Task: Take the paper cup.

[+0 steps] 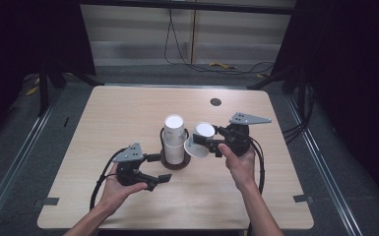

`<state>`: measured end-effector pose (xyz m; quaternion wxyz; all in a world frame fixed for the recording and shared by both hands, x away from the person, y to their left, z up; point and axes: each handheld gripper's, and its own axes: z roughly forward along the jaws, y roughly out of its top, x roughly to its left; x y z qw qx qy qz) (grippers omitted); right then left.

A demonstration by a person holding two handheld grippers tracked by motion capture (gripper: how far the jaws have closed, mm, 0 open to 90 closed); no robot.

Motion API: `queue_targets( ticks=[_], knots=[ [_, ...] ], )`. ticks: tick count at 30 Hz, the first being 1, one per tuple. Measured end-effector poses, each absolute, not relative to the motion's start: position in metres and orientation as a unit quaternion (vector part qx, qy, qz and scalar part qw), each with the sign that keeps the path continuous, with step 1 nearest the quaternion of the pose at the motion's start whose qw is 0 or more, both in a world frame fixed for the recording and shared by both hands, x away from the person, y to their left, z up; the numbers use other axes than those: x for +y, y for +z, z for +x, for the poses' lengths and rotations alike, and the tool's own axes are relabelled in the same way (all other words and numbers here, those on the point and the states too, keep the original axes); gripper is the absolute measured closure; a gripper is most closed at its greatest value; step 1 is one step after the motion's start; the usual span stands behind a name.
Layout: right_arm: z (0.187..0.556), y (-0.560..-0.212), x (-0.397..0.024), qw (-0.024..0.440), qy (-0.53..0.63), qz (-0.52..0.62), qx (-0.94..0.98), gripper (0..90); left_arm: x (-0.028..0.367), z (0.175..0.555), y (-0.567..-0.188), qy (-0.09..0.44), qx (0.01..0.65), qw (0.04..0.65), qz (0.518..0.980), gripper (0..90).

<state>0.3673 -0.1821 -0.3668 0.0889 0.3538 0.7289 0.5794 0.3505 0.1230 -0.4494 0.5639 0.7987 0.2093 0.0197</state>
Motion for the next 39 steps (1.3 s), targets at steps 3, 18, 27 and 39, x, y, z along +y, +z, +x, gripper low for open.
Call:
queue_targets(
  ticks=[3, 18, 27, 39],
  knots=[
    [0.365, -0.371, -0.178, 0.084, 0.576, 0.348, 0.735, 34.8, 0.117, 0.351, -0.450, 0.014, 0.201, 0.560, 0.803, 16.9],
    [0.356, -0.390, -0.167, 0.061, 0.568, 0.334, 0.750, 35.4, 0.108, 0.358, -0.434, 0.019, 0.182, 0.565, 0.804, 16.1],
    [0.352, -0.396, -0.160, 0.053, 0.566, 0.325, 0.756, 35.6, 0.109, 0.359, -0.433, 0.025, 0.185, 0.573, 0.798, 16.4],
    [0.350, -0.399, -0.150, 0.046, 0.567, 0.316, 0.759, 35.7, 0.105, 0.358, -0.441, 0.007, 0.178, 0.575, 0.798, 16.2]
  ],
)
